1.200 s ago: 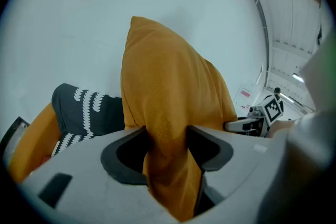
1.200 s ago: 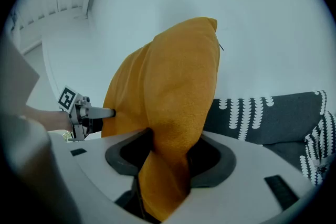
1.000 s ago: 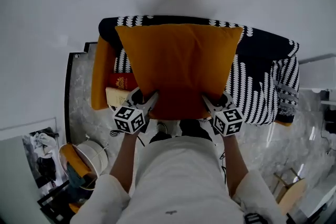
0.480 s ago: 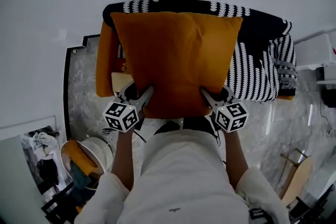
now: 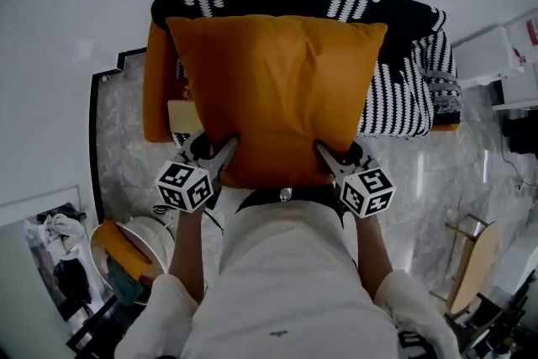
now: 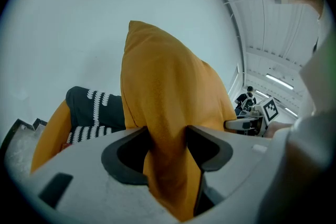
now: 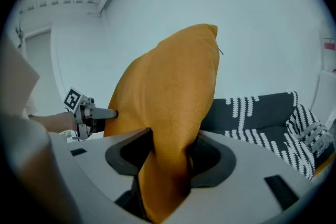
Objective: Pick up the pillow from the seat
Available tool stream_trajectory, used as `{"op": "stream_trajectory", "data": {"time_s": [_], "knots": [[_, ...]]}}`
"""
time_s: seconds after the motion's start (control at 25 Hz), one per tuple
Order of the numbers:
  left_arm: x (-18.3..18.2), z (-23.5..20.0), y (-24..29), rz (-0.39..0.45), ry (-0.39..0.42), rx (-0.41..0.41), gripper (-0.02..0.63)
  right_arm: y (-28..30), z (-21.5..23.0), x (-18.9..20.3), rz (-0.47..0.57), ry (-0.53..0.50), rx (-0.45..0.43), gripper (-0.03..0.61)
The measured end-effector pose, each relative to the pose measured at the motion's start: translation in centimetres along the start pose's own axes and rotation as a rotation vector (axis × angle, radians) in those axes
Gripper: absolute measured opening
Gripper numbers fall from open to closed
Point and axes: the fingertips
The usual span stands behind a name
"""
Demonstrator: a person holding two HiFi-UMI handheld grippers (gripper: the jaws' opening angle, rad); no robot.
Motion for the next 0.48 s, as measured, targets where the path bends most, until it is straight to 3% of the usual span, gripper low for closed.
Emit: {"op": "stream_trajectory", "data": {"time_s": [0.24, 0.48], "knots": [[-0.6, 3.1, -1.7, 0.05, 0.011, -0.016, 0.239, -3.3, -0.1, 0.2, 0.035, -0.005, -0.007, 0.225], [-0.4, 5.9, -1.8, 0.047, 0.022, -0.022, 0.239, -5.7, 0.8, 1.1, 0.047, -0.004, 0.002, 0.204]]}}
Point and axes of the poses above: the fingertips, and each gripper's own axes: y forward along the fingers, z to its right, x out of its underside, and after that the axes turned 15 degrees about -z, right-handed
